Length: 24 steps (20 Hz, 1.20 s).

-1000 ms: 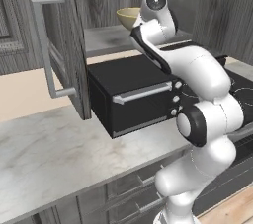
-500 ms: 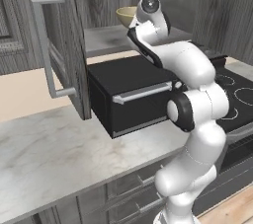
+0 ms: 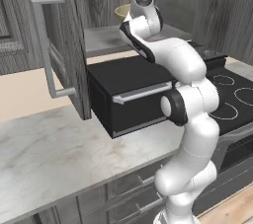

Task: Move the bowls from the cabinet to the plates on the dining table.

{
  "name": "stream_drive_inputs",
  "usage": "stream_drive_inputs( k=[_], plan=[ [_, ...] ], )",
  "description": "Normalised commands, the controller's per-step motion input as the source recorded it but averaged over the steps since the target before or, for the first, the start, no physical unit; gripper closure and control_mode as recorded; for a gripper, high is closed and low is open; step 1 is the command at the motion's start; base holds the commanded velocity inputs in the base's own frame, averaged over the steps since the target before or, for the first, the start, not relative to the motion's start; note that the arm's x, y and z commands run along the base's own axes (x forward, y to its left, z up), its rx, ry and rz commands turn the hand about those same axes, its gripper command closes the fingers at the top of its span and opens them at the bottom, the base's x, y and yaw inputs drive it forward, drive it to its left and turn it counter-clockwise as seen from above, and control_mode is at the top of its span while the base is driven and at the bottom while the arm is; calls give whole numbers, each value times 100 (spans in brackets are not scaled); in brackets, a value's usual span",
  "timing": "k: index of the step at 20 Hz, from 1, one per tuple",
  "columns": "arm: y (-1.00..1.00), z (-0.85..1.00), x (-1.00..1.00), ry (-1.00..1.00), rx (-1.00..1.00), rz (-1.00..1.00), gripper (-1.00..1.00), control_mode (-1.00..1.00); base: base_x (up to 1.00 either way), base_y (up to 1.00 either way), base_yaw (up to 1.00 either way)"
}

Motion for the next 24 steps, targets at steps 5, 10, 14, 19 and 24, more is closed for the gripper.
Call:
stream_drive_inputs(
  k=[5, 10, 14, 19, 24],
  plan=[
    [-1, -34, 0, 3, 0, 8, 100, -100, 0, 0, 0],
    [-33, 2, -1, 0, -3, 4, 100, -100, 0, 0, 0],
    [-58, 21, -23, -1, -8, 3, 100, -100, 0, 0, 0],
    [-55, 24, -64, -2, -9, 2, 100, -100, 0, 0, 0],
    [-35, 2, -99, -8, -13, 4, 100, -100, 0, 0, 0]
  ],
)
